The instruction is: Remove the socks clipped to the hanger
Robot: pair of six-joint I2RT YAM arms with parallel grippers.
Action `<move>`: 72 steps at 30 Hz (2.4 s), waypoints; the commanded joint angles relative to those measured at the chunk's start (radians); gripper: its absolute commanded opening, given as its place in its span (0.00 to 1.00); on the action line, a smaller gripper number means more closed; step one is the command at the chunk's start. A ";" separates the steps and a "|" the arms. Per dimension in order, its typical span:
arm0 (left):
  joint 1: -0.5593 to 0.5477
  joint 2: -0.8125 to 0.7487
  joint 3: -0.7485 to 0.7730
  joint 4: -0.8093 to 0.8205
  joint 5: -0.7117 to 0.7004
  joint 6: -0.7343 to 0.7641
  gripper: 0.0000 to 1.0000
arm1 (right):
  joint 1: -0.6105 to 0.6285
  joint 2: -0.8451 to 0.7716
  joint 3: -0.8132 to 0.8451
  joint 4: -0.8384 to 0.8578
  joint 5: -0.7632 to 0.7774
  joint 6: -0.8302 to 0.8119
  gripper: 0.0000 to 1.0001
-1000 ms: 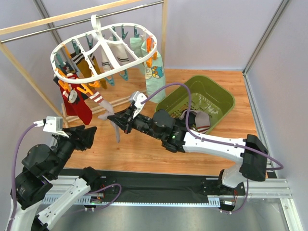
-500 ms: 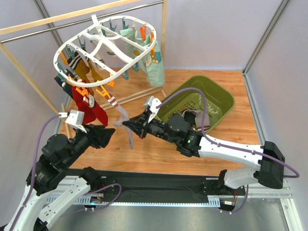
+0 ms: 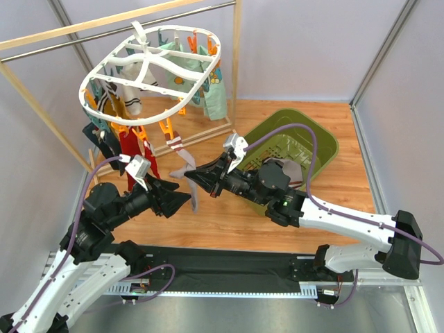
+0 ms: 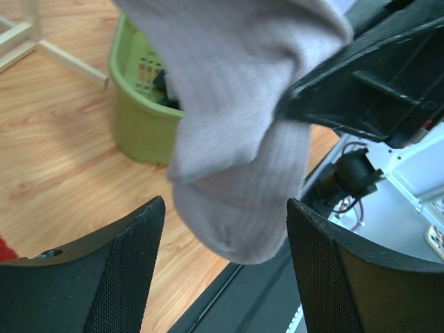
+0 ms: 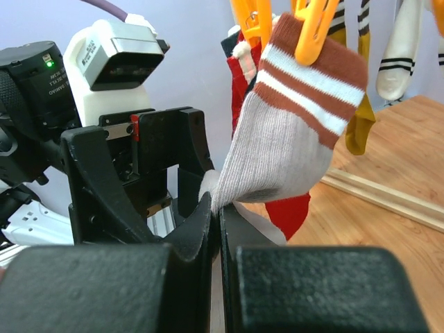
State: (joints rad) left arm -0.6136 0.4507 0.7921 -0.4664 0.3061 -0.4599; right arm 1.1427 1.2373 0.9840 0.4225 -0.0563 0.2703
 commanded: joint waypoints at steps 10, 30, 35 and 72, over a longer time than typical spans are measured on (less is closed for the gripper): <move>0.003 0.072 -0.048 0.203 0.088 -0.010 0.78 | 0.000 0.005 -0.002 0.058 -0.053 0.110 0.00; 0.003 0.100 -0.048 0.232 0.054 -0.002 0.00 | 0.000 0.008 0.205 -0.373 0.314 0.058 0.50; 0.003 0.106 -0.054 0.249 0.061 -0.006 0.00 | -0.008 0.033 0.330 -0.455 0.388 -0.055 0.57; 0.003 0.077 -0.071 0.250 0.091 0.012 0.00 | -0.141 0.344 0.780 -0.591 0.023 -0.283 0.61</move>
State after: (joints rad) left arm -0.6136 0.5373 0.7216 -0.2565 0.3843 -0.4652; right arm 0.9981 1.5715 1.7290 -0.2436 -0.0120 -0.0246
